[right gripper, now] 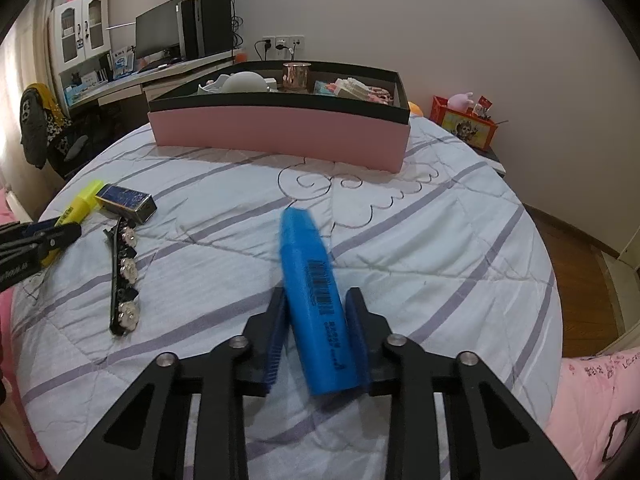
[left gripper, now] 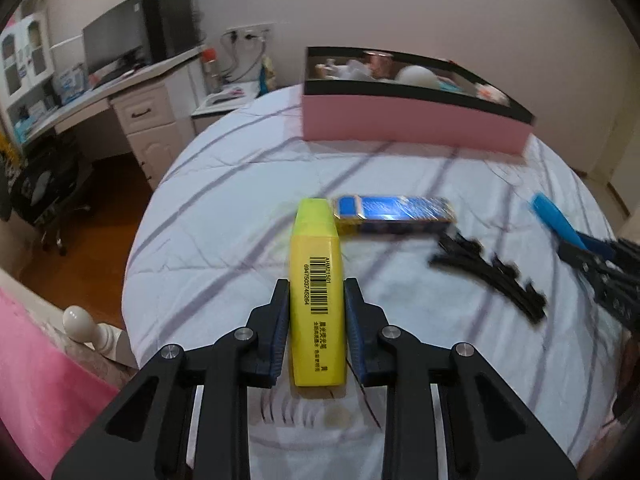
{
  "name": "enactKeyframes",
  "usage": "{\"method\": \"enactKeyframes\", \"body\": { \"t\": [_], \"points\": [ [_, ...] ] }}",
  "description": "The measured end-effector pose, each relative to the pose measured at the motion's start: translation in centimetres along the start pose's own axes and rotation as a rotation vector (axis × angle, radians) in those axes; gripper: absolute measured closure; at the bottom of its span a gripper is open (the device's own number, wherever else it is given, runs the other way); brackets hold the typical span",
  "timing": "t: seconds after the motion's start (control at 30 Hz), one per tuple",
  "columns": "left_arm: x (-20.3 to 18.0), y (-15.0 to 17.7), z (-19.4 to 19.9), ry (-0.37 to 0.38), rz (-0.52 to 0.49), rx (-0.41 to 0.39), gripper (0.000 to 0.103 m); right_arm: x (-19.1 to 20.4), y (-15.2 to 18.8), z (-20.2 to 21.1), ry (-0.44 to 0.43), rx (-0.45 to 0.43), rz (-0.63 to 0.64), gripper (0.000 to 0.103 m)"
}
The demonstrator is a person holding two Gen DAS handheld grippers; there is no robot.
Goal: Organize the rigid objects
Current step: 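Grasp the blue highlighter with the right tool while the left tool grasps the yellow highlighter, then lift and carry both highlighters over the pink box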
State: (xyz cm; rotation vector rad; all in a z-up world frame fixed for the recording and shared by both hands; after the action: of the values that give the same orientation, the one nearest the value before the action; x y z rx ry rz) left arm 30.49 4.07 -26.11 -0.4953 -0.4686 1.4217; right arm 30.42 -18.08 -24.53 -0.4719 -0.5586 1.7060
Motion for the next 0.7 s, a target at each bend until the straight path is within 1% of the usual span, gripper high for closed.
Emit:
{"method": "enactKeyframes", "body": {
  "t": [0.1,0.13,0.17,0.3,0.33,0.37,0.4,0.43,0.47,0.53,0.63,0.7],
  "points": [
    [-0.7,1.2,1.0,0.066,-0.033,0.009,0.077,0.6,1.0,0.9,-0.027,0.008,-0.019,0.078],
    [-0.8,1.5,1.3,0.075,-0.036,0.006,0.076,0.8,1.3,1.2,-0.040,0.010,-0.026,0.078],
    [-0.9,1.7,1.4,0.067,-0.033,0.005,0.076,1.0,1.6,1.5,-0.052,0.008,-0.035,0.078],
    [-0.9,1.2,0.9,0.034,-0.004,0.003,0.073,1.0,1.7,1.3,-0.045,0.003,-0.059,0.078],
    [-1.1,1.0,0.7,0.026,-0.010,0.003,0.066,1.0,1.5,1.1,-0.040,0.005,-0.059,0.078],
    [-1.3,1.0,0.5,0.017,-0.015,0.002,0.062,1.1,1.4,1.0,-0.030,0.002,-0.054,0.078],
    [-1.4,0.9,0.3,0.001,-0.021,-0.001,0.061,1.2,1.3,0.9,-0.024,0.004,-0.052,0.078],
    [-1.4,0.8,0.1,-0.005,-0.018,-0.008,0.057,1.3,1.2,0.8,-0.018,0.002,-0.049,0.078],
    [-1.3,0.8,0.0,-0.002,-0.012,-0.010,0.055,1.4,1.1,0.8,-0.011,0.001,-0.046,0.078],
    [-1.1,0.7,-0.1,0.007,-0.004,-0.012,0.054,1.5,0.9,0.6,0.001,-0.005,-0.046,0.077],
    [-1.2,0.8,-0.1,0.003,-0.021,-0.029,0.054,1.5,0.5,0.3,0.012,-0.002,-0.045,0.073],
    [-1.4,0.8,-0.2,0.003,-0.031,-0.045,0.058,1.4,0.2,0.1,0.007,0.005,-0.051,0.064]
  ]
}}
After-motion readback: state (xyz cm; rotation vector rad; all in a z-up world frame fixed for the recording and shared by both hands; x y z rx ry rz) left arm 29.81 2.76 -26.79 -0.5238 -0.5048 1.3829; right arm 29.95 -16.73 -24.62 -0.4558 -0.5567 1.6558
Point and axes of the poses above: each gripper's, at about its wrist camera, not at the fingertips, and z roughly against the way its jaws point, x to its left, y to its underside, the point moved 4 cm from there along -z, roughly the way its jaws point, and after that the axes turned 5 degrees about x, right-handed, at the moved point
